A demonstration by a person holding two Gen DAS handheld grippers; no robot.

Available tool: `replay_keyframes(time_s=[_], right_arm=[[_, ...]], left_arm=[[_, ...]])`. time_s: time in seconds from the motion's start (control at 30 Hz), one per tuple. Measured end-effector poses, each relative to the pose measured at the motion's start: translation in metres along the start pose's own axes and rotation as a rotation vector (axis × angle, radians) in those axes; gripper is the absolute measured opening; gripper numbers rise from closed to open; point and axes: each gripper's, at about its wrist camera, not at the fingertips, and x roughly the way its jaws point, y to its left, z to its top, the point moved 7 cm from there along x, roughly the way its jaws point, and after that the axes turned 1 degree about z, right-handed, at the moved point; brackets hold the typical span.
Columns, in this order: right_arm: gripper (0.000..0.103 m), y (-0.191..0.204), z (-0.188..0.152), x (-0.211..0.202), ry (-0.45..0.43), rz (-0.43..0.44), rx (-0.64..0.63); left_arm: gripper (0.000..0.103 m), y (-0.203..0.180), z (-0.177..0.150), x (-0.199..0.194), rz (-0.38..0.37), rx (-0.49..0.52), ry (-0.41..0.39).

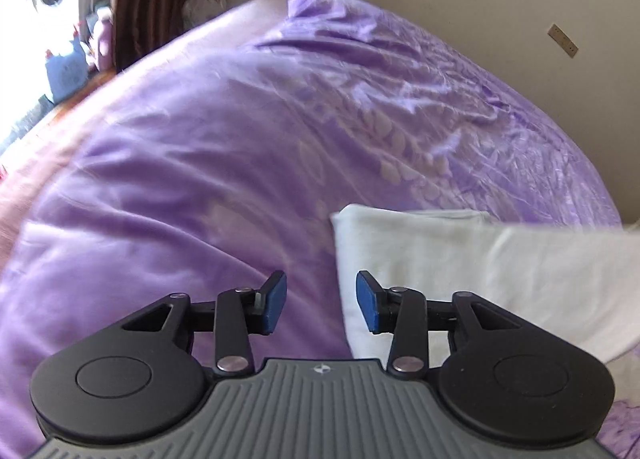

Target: Fold small clothes

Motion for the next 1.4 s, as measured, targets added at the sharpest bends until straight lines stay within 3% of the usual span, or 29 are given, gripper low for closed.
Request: replay_keyframes(time_s=[0.17,0.3,0.4,0.43,0.47,0.53,0.6,0.67,0.73,0.83,0.9,0.97,1.03,1.1,1.13,1.27,1.4], right_arm=[[0.001,-0.094,-0.081,0.058,0.185,-0.1,0.151],[0.001,-0.123,-0.111,0.078,0.213,-0.114,0.199],[0.001,-0.129,-0.114,0.082,0.215,-0.116,0.193],[0.001,-0.13,-0.114,0.082,0.216,-0.117,0.191],[0.001,-0.132,-0.115,0.081,0.218,-0.114,0.192],[0.001,-0.135,-0.116,0.079,0.222,-0.112,0.197],[0.001,-0.135,-0.116,0.074,0.227,-0.094,0.215],[0.001,-0.135,-0.111,0.064,0.212,0.008,0.306],[0.001,-0.139,-0.107,0.058,0.197,0.075,0.388],[0.001,-0.152,-0.115,0.073,0.223,-0.045,0.329],[0.001,-0.161,-0.127,0.09,0.256,-0.067,0.352],[0.002,-0.167,-0.136,0.1,0.267,-0.09,0.355],[0.012,-0.168,-0.139,0.104,0.265,-0.105,0.336],[0.033,-0.167,-0.137,0.098,0.252,-0.119,0.319],[0.035,-0.167,-0.137,0.094,0.249,-0.119,0.316],[0.036,-0.166,-0.14,0.076,0.259,-0.11,0.325],[0.035,-0.162,-0.159,0.069,0.281,-0.067,0.367]], left_arm=[[0.053,-0.005,-0.005,0.045,-0.067,-0.09,0.028],[0.056,-0.007,-0.004,0.075,-0.15,-0.213,0.055],[0.056,-0.01,-0.006,0.096,-0.128,-0.221,0.09],[0.045,-0.011,-0.007,0.102,-0.124,-0.216,0.101],[0.024,-0.012,-0.008,0.104,-0.125,-0.213,0.096],[0.005,-0.019,-0.005,0.099,-0.157,-0.166,0.051],[0.003,-0.027,0.005,0.081,-0.19,-0.091,-0.023],[0.003,-0.034,0.015,0.06,-0.252,-0.014,-0.072],[0.003,-0.035,0.024,0.054,-0.211,0.072,-0.083],[0.003,-0.028,0.022,0.073,-0.125,0.132,-0.039],[0.004,-0.027,0.015,0.087,-0.086,0.149,-0.017],[0.01,-0.024,0.013,0.095,-0.053,0.132,-0.009],[0.016,-0.016,0.013,0.093,-0.006,0.098,-0.021],[0.028,-0.01,0.011,0.084,-0.011,0.076,0.01],[0.036,-0.008,0.01,0.078,-0.018,0.071,0.031],[0.056,-0.009,-0.006,0.057,-0.087,0.076,0.146],[0.059,-0.01,-0.04,0.052,-0.131,0.036,0.259]])
